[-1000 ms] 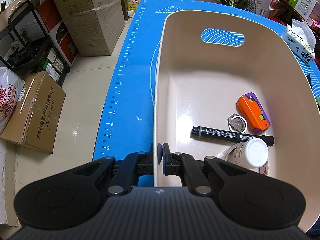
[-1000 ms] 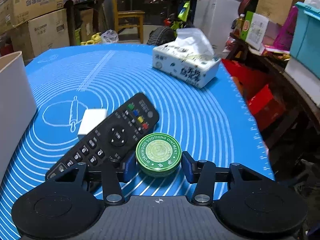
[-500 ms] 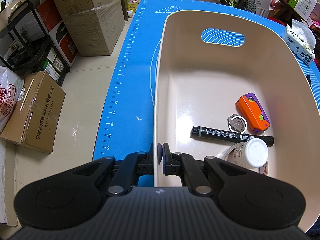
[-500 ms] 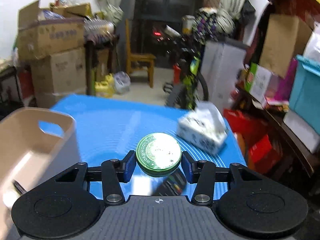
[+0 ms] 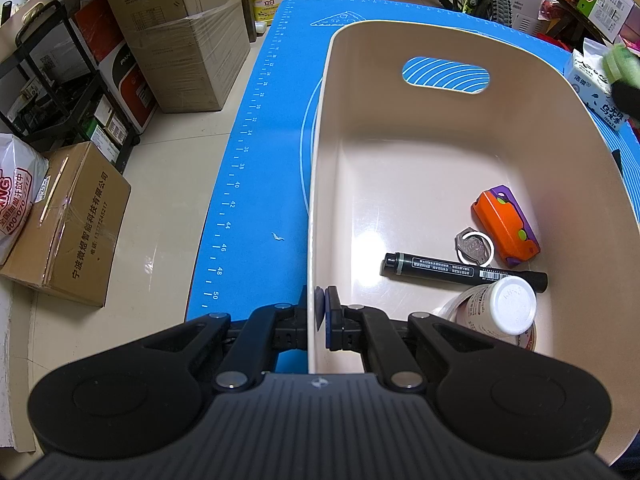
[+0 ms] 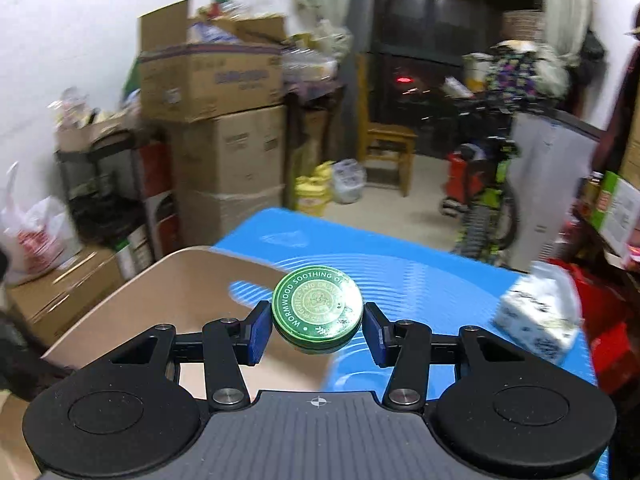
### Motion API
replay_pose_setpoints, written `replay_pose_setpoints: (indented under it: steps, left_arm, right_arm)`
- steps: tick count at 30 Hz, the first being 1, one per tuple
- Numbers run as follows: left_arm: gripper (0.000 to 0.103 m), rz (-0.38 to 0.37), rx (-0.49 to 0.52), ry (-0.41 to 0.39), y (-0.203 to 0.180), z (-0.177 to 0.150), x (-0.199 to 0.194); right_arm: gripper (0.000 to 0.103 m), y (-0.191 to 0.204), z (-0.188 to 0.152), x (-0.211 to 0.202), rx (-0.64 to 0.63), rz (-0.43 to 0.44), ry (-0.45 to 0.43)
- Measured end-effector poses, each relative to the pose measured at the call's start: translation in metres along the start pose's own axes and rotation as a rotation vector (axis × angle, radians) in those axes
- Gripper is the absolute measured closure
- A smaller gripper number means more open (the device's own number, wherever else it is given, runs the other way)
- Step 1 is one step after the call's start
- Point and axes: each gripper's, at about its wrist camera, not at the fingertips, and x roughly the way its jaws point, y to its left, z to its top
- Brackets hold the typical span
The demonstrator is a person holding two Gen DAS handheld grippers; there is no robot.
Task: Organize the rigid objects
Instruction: 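Carry the green tin into the bin and open the right tool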
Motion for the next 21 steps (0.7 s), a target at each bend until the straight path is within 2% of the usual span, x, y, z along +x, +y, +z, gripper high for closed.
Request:
replay_pose_setpoints:
  steps: [4, 11, 21]
  left_arm:
    - [0.097, -0.001, -0.001, 0.000, 0.000, 0.000, 0.000]
    - [0.097, -0.002, -0.001, -0.002, 0.000, 0.000, 0.000]
    - [0.097, -0.001, -0.001, -0.001, 0.000, 0.000, 0.000]
  right_arm:
    - [0.049, 0.034, -0.002, 0.008, -0.091, 0.042, 0.054]
    - [0.049, 0.071, -0.014, 0.025, -0.188, 0.077, 0.158]
    - [0.049, 0.083, -0.027, 0.044, -0.214, 0.091, 0.291]
